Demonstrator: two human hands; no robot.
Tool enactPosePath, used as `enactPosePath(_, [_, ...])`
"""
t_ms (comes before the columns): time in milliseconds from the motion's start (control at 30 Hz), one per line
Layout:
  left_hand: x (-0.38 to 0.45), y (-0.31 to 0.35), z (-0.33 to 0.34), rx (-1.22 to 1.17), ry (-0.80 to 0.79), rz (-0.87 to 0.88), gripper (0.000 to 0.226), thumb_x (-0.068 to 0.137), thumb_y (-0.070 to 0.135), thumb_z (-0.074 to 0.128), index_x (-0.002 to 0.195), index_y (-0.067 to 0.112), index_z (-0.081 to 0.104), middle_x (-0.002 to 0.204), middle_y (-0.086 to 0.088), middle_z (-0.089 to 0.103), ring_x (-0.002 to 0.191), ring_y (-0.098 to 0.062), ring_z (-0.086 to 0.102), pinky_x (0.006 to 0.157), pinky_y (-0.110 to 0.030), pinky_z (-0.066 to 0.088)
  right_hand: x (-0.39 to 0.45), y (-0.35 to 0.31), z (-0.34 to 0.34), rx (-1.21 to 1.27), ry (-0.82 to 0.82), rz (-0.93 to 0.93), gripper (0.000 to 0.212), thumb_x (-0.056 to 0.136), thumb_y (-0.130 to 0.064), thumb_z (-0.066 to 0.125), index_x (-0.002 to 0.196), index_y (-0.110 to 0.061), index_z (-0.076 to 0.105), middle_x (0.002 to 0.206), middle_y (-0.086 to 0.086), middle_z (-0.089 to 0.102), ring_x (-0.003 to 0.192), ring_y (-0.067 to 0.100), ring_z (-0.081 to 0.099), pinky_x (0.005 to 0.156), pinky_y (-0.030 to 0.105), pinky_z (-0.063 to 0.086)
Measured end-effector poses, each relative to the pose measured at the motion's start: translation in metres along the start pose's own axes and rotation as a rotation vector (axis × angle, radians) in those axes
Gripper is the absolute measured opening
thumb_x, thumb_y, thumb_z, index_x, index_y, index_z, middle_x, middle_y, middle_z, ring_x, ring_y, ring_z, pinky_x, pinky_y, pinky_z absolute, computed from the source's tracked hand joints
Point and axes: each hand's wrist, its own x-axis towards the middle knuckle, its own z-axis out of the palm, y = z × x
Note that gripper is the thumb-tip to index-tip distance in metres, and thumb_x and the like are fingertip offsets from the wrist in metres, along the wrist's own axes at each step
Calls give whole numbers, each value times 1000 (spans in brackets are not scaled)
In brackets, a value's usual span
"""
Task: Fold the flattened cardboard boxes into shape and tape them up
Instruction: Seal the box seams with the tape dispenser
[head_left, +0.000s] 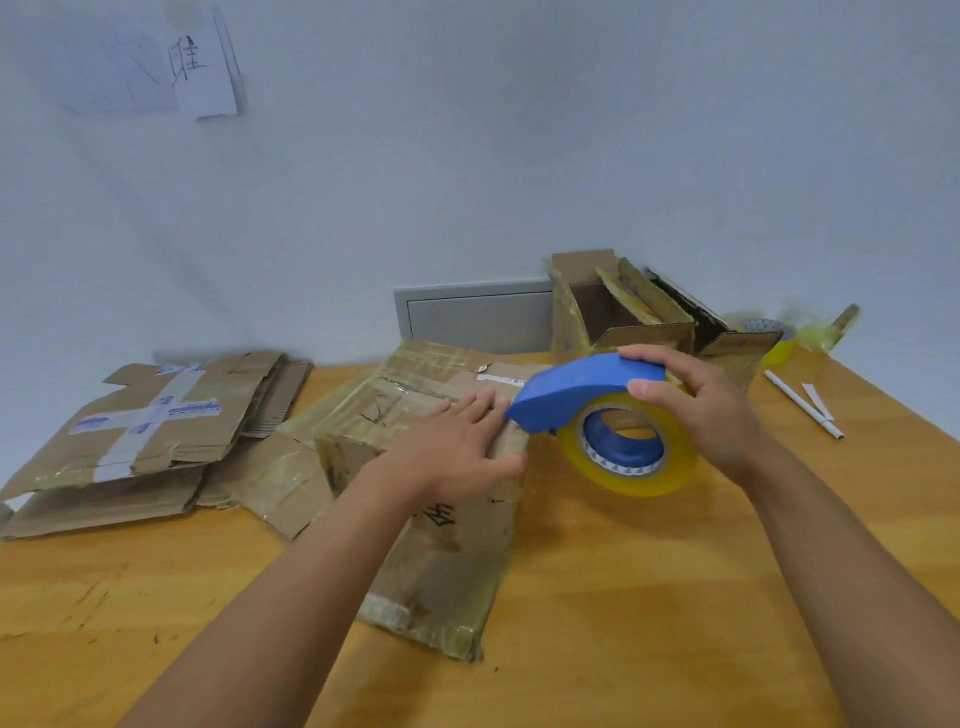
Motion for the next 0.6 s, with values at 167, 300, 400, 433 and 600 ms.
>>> enactPosePath(167, [1, -3, 0, -31, 26, 31, 95, 87, 81, 30, 160, 28, 3, 167, 3, 0, 152, -10, -2, 124, -43, 2, -8, 3, 6, 29, 40, -1, 36, 74, -56, 63, 109, -54, 68, 120, -30, 64, 115, -3, 58, 93, 23, 44])
enactPosePath(300, [3, 0, -3, -40, 27, 48, 89, 86, 70, 36, 160, 28, 7, 167, 9, 2, 152, -9, 5, 124, -41, 5, -13, 5, 12, 28, 88, 29, 35, 74, -59, 63, 109, -58, 67, 120, -32, 63, 114, -4, 58, 92, 23, 45])
enactPosePath(400, [9, 4, -6, -86, 17, 10, 88, 85, 64, 42, 159, 26, 14, 166, 6, 12, 148, -17, 22, 119, -40, 19, -19, 7, 17, 44, 104, 51, 38, 73, -64, 65, 111, -58, 66, 122, -34, 62, 116, -7, 57, 93, 17, 47])
enactPosePath(433, [10, 6, -5, -97, 15, 3, 86, 88, 60, 45, 159, 24, 14, 166, 3, 12, 149, -18, 22, 118, -40, 21, -22, 8, 18, 60, 106, 63, 41, 72, -64, 65, 112, -56, 66, 122, -36, 60, 117, -9, 56, 93, 14, 46])
enactPosePath(600, [10, 8, 4, -120, 25, 8, 81, 90, 59, 39, 159, 33, 5, 167, 3, 5, 153, -15, 6, 122, -39, 9, -34, 12, 20, 106, 97, 87, 40, 77, -57, 67, 116, -57, 63, 123, -41, 57, 117, -13, 53, 87, 5, 43])
